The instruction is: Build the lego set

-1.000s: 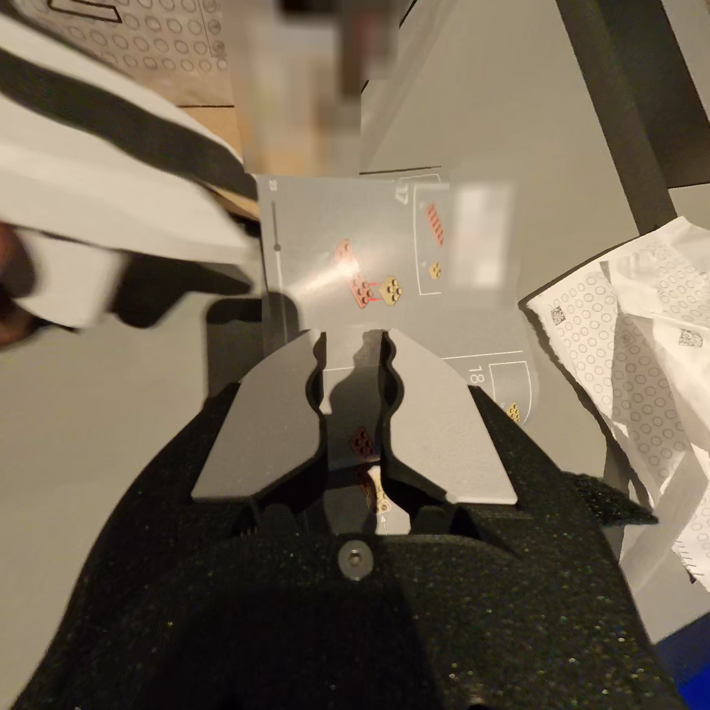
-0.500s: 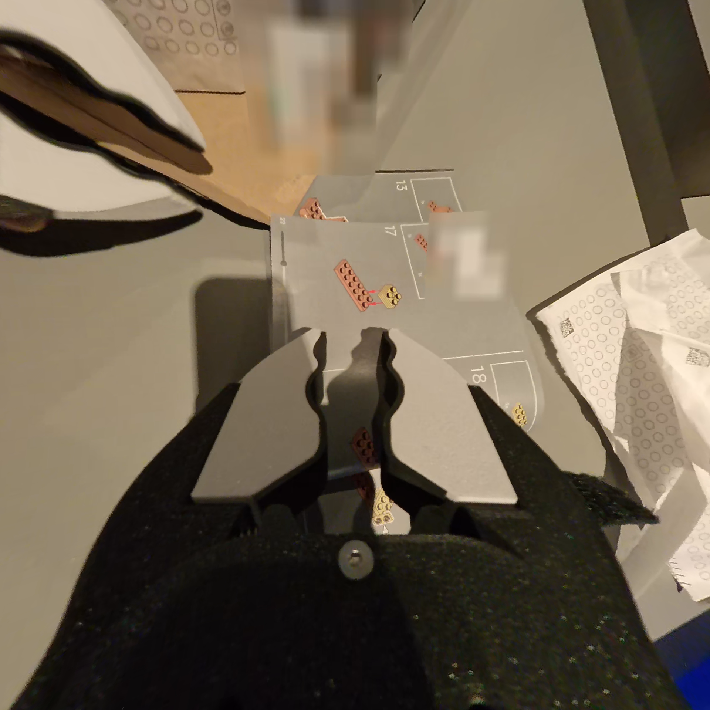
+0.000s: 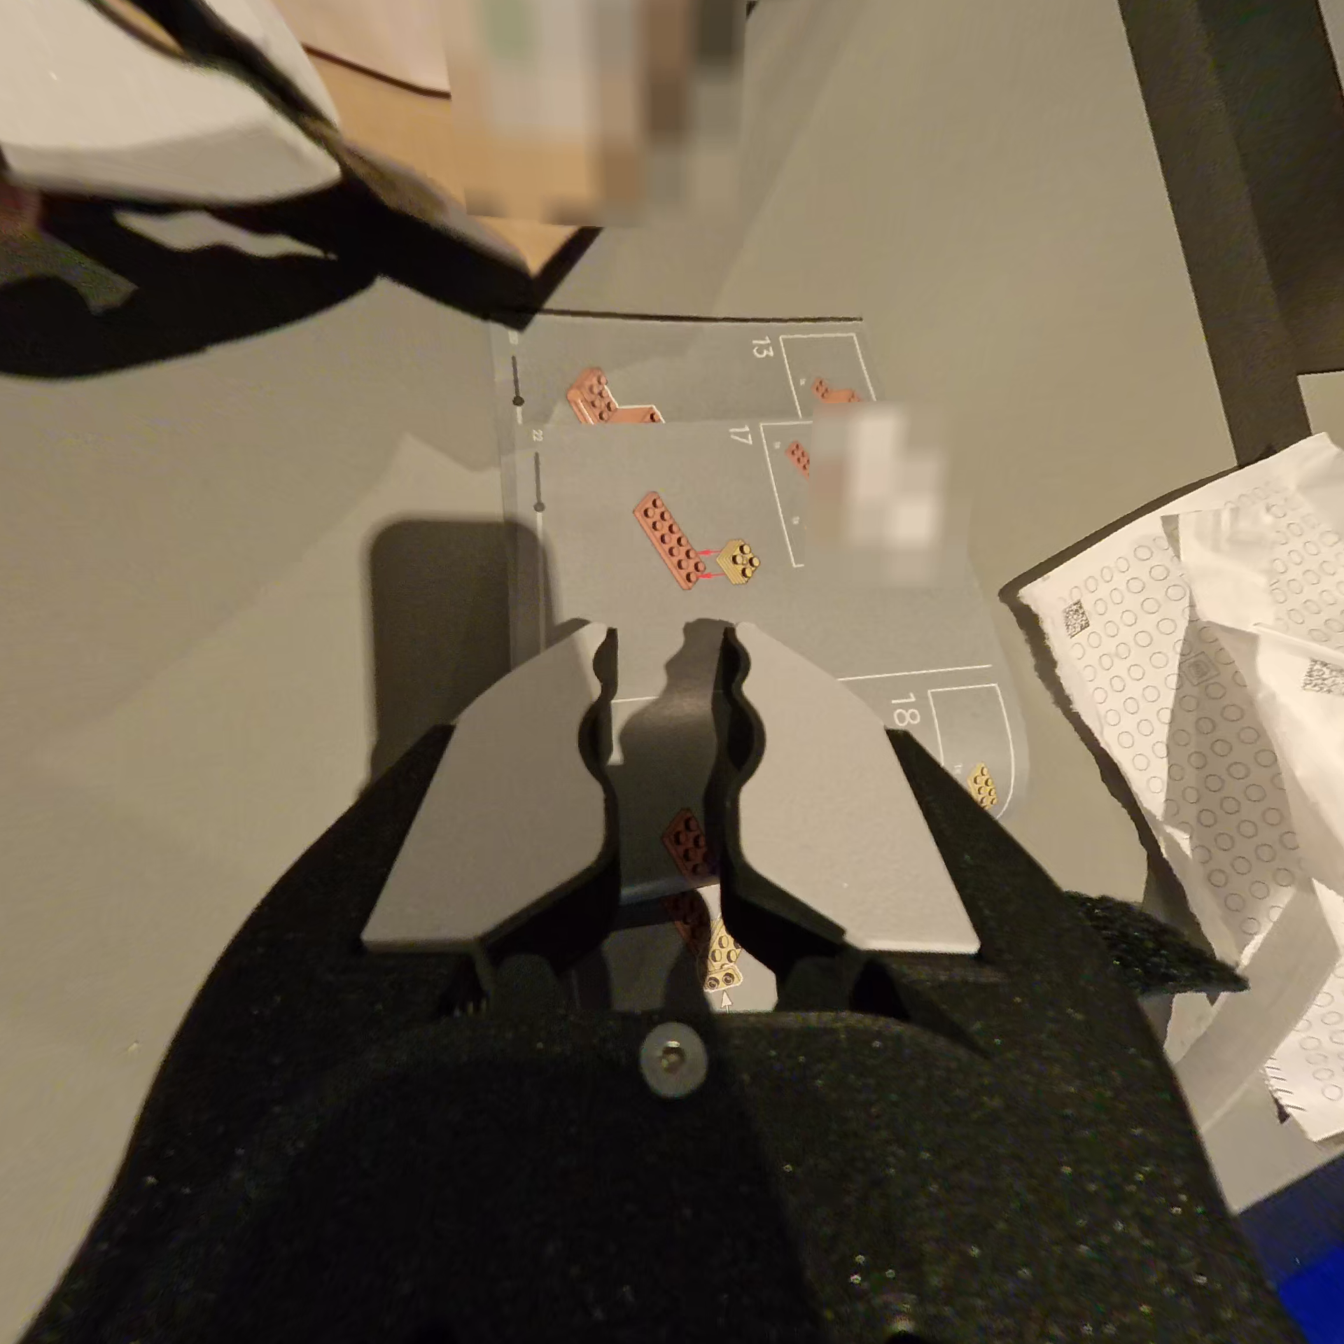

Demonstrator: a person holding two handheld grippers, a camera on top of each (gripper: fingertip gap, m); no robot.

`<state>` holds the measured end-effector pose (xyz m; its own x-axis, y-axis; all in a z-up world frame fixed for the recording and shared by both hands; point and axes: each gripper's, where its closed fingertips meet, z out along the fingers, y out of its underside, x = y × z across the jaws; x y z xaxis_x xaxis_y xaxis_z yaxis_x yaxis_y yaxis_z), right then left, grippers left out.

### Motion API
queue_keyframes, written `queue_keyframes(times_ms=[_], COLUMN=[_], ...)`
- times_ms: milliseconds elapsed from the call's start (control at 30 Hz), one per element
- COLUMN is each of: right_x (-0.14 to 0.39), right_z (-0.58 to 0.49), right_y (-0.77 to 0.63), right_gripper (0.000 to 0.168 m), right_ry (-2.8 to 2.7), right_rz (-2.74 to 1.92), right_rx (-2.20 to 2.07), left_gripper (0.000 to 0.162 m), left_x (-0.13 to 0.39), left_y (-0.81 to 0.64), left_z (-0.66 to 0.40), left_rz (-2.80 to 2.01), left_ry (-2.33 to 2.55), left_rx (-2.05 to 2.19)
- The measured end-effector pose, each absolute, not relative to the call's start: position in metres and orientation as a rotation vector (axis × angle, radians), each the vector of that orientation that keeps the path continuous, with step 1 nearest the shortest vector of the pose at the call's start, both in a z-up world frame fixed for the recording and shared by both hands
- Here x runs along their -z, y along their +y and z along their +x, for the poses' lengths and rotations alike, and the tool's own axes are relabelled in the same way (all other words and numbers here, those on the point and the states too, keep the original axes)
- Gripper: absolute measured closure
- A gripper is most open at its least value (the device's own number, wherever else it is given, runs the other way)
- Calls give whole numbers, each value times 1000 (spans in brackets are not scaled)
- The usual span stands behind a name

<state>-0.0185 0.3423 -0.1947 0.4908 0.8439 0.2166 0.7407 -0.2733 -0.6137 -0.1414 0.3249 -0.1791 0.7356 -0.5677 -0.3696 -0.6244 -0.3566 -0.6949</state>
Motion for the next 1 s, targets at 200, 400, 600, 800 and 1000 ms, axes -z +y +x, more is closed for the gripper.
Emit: queue_keyframes(times_ms=[200,400,600,800,1000], right_x=[198,200,200,192,171], right_z=[-21,-25,-29,-30,-18], right_y=[343,345,346,346,346], right_gripper=[141,141,141,136,129], right_ry=[-1308,-1313,-1325,-1315,-1244], right_rz=[-2079,-2086,-2093,-2047,-2002], right_rx=[-192,-187,-168,-162,-209], left_gripper=[160,160,160,160,160], left_x=[175,176,185,194,199], left_y=[325,320,316,316,315], left_z=[-137,-116,-105,-101,-101], left_rz=[-2033,-2021,-2041,-2055,-2057], left_ry=[888,934,992,1029,1058], left_rx=[-14,45,22,-57,-106])
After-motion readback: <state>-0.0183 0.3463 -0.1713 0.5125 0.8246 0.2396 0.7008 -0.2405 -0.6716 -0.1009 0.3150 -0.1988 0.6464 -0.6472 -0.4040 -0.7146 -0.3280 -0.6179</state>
